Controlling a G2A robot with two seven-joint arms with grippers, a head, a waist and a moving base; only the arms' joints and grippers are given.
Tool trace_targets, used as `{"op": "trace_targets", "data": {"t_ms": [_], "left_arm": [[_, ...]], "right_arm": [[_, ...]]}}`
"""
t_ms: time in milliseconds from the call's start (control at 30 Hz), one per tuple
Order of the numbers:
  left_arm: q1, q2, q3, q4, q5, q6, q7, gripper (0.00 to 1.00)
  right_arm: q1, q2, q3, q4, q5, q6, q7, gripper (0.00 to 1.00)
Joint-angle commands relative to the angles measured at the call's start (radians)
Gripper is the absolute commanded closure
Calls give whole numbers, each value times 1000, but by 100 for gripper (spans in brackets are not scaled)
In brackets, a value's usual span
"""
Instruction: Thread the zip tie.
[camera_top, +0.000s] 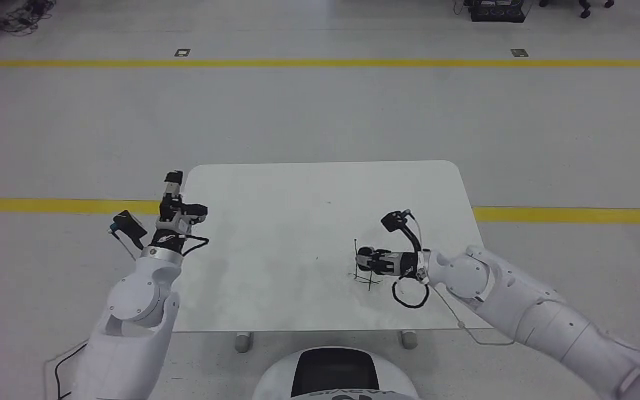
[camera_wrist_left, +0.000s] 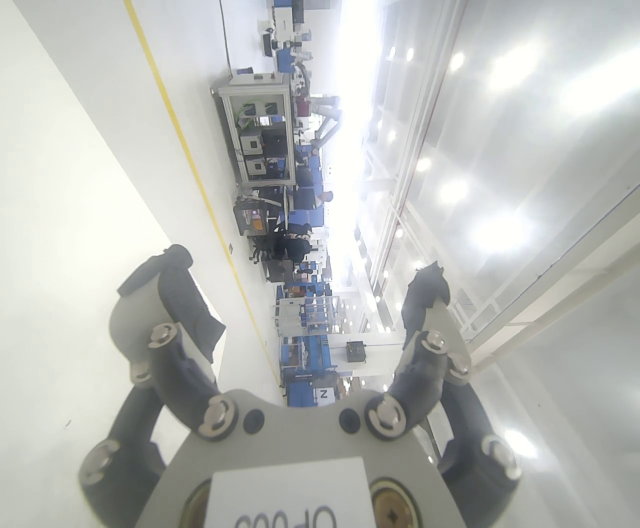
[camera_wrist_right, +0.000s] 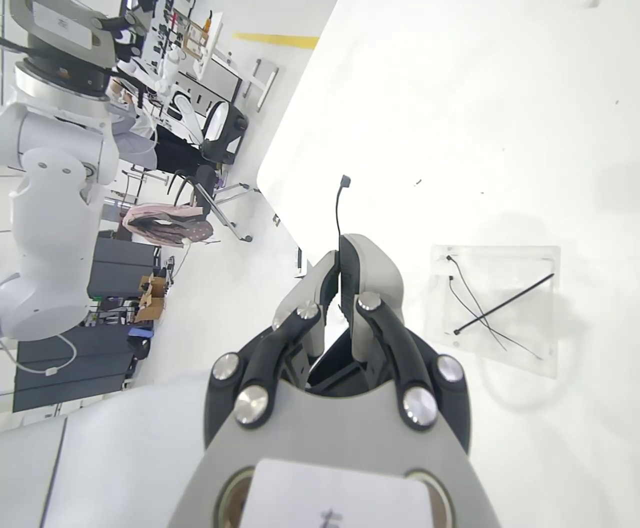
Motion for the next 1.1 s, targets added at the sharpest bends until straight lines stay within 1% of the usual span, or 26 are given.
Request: {"op": "trace_targets", "data": {"t_ms": [0,67,100,167,233,300,367,400,467,700,733,800,867,933,967,1067], "left_arm": [[12,1,16,-24,50,-22,-36,0],[20,1,44,-46,98,-24,-68,0],[19,1,58,-55,119,-23,-82,0],[16,1,101,-67,167,-18,-111,0],[1,0,151,-67,247,-7,-133,0],[-19,-3,206,-57,306,20,-143,0],[-33,-7,244,-45,322,39,-136,0],[-45,-8,263,-43,334,45,-142,0],[-51,-9,268,-39,360,39,-121,0],[-51,-9,268,-39,360,39,-121,0],[-53,-9,269,-31,368,45,-122,0],[-50,-9,283,-26,389,38,-133,0],[-51,-11,313,-19,397,38,-144,0],[-63,-15,355,-13,409,36,-155,0],[-76,-18,378,-3,414,35,-160,0],[-134,-31,456,42,436,48,-151,0]], "right_arm": [[-19,-1,11,2,6,-2,-24,100],[-47,2,27,1,14,-2,-52,100],[-59,4,34,-1,17,-2,-63,100],[-88,9,53,-7,23,-2,-93,100],[-125,15,75,-18,19,-2,-136,100],[-164,23,98,-37,18,-2,-173,100],[-193,28,119,-46,20,-2,-204,100],[-209,30,132,-55,30,-2,-211,100],[-215,32,143,-60,32,-2,-209,100],[-215,32,143,-60,32,-2,-209,100],[-215,32,143,-60,32,-2,-209,100],[-220,29,147,-72,36,-2,-225,100],[-241,24,154,-93,33,-2,-263,100],[-261,20,164,-116,50,-2,-291,100],[-269,19,172,-127,51,-2,-302,100],[-302,18,196,-156,41,-2,-338,100]]}}
